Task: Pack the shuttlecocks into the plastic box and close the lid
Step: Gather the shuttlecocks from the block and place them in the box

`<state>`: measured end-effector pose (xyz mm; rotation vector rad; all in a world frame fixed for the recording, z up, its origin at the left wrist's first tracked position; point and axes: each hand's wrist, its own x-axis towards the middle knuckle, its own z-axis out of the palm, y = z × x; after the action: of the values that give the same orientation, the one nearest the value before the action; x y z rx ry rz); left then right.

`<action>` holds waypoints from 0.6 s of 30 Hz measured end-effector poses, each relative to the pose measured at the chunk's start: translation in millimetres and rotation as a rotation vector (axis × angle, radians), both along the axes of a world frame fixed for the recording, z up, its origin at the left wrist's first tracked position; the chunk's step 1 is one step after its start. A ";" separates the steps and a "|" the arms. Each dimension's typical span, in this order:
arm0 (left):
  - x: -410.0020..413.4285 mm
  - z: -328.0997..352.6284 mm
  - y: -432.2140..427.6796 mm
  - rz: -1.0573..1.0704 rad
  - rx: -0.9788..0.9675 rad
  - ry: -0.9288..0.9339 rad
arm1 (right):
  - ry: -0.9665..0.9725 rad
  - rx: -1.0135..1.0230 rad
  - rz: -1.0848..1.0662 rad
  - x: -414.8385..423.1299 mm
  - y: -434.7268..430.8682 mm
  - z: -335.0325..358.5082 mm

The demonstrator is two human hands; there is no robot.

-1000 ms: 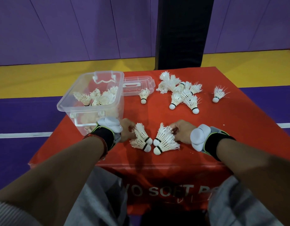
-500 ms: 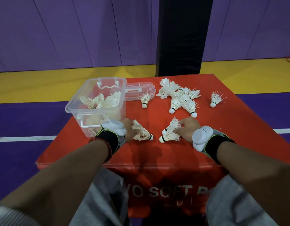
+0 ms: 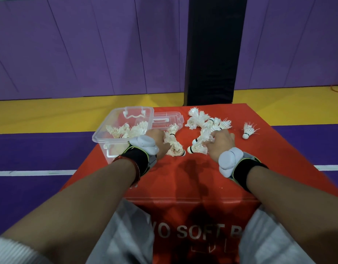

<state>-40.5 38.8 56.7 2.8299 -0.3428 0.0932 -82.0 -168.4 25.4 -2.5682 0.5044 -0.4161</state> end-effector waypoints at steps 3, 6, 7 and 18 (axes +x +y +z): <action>-0.6 18.6 4.4 0.002 -0.054 -0.073 | -0.067 0.011 0.010 -0.1 10.3 15.0; -2.2 40.0 13.8 0.019 -0.083 -0.155 | -0.157 0.044 0.012 1.2 24.1 29.8; -2.6 46.9 17.6 0.026 -0.073 -0.177 | -0.185 0.056 0.013 1.9 29.3 34.4; 12.9 76.7 72.1 0.159 -0.086 -0.360 | -0.285 0.101 0.137 35.3 89.4 58.0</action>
<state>-27.6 110.9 133.4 2.7419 -0.1815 0.6394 -46.7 -79.0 83.4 -2.3764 0.2387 -0.6764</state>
